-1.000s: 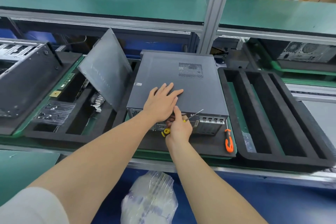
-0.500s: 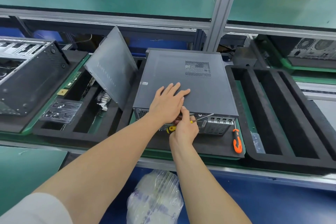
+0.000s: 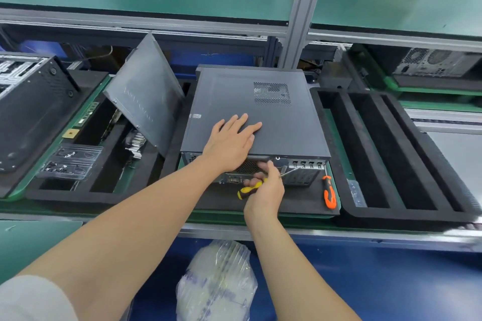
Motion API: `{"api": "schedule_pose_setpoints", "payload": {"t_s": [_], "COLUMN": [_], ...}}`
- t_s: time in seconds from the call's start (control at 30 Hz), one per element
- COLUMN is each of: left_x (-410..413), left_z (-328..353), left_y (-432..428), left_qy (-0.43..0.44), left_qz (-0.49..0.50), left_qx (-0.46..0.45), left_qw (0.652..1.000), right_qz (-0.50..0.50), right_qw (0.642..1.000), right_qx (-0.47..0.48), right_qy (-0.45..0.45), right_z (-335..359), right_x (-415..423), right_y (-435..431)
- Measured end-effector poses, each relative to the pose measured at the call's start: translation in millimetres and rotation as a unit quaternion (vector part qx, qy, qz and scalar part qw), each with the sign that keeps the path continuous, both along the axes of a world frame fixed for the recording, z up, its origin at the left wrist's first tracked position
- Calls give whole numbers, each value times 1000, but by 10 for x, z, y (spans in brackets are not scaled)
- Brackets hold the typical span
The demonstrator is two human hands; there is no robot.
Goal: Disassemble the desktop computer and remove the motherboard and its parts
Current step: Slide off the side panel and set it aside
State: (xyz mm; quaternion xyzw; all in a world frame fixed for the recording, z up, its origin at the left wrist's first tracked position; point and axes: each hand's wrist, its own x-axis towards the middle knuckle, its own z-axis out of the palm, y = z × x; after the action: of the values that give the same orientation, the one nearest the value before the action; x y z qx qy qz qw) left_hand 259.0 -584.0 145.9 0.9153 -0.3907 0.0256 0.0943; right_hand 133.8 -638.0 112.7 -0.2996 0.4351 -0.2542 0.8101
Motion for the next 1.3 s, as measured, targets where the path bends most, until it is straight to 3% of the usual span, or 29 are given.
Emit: {"api": "schedule_pose_setpoints", "payload": {"t_s": [0.1, 0.33, 0.47, 0.67, 0.93, 1.13, 1.3], "left_x": [-15, -40, -49, -52, -28, 185, 532], "left_z": [-45, -65, -45, -47, 34, 178, 226], "left_y": [20, 12, 8, 5, -16, -97, -138], "left_qy": [-12, -24, -19, -23, 18, 43, 38], "left_qz": [1, 12, 17, 18, 19, 10, -35], "left_qx": [-10, -17, -14, -4, -5, -23, 0], "left_qw": [1000, 1000, 1000, 1000, 1000, 999, 999], "right_qz": [-39, 30, 47, 114, 85, 123, 29], "right_qw": [997, 965, 953, 914, 951, 990, 996], "right_qx": [51, 10, 46, -121, -75, 30, -8], "right_qy": [42, 259, 297, 371, 287, 67, 85], "right_z": [-103, -316, -382, -474, -287, 241, 301], "right_x": [-240, -316, -213, -241, -316, 6, 277], "right_y": [-256, -813, -908, -877, -641, -97, 126]}}
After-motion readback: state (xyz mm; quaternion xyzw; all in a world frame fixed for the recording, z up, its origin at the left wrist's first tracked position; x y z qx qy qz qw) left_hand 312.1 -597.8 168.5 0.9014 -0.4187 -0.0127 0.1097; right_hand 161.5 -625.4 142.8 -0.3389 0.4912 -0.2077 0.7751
